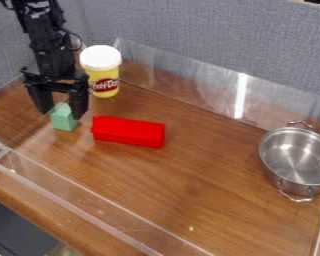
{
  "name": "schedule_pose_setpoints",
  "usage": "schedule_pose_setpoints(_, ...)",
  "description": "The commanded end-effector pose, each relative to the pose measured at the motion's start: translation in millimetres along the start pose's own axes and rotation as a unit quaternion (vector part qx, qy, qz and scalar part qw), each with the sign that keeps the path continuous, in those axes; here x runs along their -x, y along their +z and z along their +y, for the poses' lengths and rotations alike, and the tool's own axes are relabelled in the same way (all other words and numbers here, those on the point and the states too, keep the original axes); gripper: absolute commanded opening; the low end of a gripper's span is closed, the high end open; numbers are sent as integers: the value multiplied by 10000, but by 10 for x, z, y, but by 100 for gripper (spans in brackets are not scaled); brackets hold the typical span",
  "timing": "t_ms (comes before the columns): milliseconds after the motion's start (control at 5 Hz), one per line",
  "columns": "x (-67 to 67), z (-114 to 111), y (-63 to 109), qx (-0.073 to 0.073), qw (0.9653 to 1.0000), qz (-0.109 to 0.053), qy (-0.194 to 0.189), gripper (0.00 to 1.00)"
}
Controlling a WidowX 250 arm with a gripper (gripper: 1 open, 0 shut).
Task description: Put green object to the right side of the table
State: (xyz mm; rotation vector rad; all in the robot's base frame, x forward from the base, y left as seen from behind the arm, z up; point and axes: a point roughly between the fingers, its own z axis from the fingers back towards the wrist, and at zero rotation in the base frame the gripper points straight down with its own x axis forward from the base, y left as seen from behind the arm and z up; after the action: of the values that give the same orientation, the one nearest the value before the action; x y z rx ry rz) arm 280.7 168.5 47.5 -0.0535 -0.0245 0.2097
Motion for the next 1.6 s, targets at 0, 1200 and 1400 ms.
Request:
schedule_pose_setpoints(0,-51,12,76,-71,9998,-169,-3,100)
schedule_pose_setpoints(1200,-56,-64,-23,-26,9999,-159,9,0)
schedule_pose_setpoints(1400,-51,-77,-4,-18,9998,-180,-9,0)
